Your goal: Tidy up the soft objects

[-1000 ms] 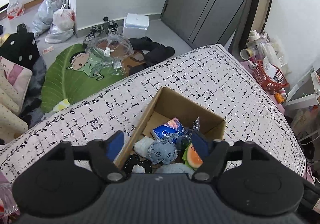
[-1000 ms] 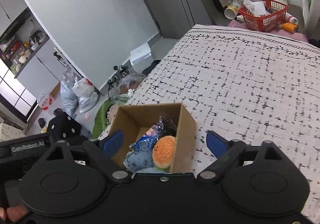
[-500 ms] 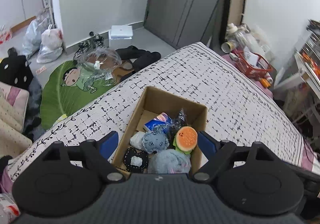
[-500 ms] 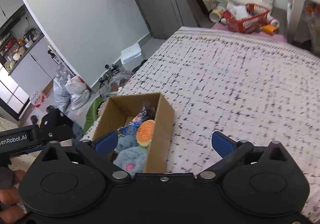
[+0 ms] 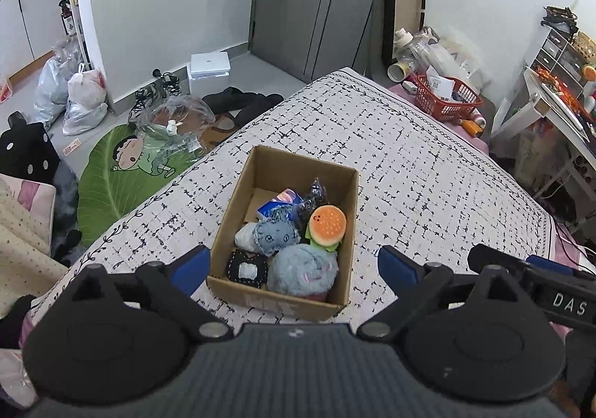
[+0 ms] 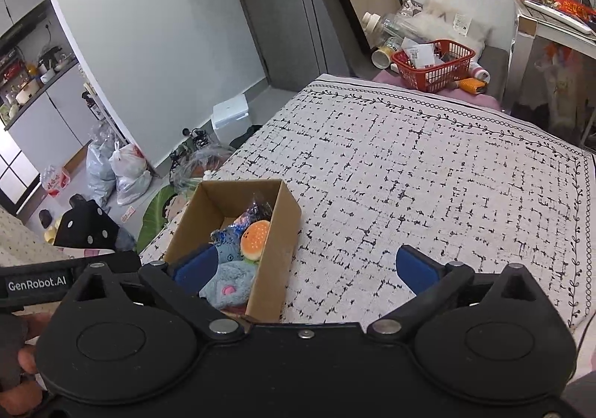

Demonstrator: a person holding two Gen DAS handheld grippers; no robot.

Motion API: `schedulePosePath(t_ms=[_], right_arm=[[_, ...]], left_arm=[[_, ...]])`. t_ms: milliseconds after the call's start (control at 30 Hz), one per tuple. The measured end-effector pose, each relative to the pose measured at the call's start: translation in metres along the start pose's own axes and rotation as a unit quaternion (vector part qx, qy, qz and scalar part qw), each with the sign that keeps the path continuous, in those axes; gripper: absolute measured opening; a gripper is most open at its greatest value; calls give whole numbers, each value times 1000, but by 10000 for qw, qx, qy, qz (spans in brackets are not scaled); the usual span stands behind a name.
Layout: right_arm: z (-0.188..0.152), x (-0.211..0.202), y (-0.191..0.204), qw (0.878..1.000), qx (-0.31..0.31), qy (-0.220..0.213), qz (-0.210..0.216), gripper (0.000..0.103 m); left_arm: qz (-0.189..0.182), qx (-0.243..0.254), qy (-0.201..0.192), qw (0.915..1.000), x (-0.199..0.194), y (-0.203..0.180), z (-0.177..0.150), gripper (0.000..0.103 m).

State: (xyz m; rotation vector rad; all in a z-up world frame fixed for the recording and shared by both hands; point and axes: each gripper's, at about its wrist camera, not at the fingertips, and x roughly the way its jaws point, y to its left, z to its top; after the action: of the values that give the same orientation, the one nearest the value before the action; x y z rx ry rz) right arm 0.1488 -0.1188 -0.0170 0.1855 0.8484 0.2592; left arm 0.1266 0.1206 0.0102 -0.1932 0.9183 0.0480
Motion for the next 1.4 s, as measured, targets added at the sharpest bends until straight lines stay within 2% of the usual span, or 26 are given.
schedulePosePath(t_ms=[333,500,767,1067,1233,1400], right_arm=[[-7,-31,7,9996,-227,-161,-52,103],[-19,-41,0,9997,-160,-179,-54,103],[-45,-60,-1,9986,-448,-237,-128,103],[-59,-91,-2,9976,-494,-454,-151,103],[-63,-105,2,9968,-583,-488,-250,103],[-64,-119,-4,9980,-418,-480,9,103]], left_arm=[[75,36,-186,9998,-31,-3,-18,96],[126,69,-297,9995,-47,-3,-27,96],[115,186,-472,9986,-71,-3,-47,97],[60,242,-529,9983,-86,-8,-68,97],[70,297,-698,9971,-99,-9,-75,97],[94,369,-774,9963,-112,-10,-80,97]])
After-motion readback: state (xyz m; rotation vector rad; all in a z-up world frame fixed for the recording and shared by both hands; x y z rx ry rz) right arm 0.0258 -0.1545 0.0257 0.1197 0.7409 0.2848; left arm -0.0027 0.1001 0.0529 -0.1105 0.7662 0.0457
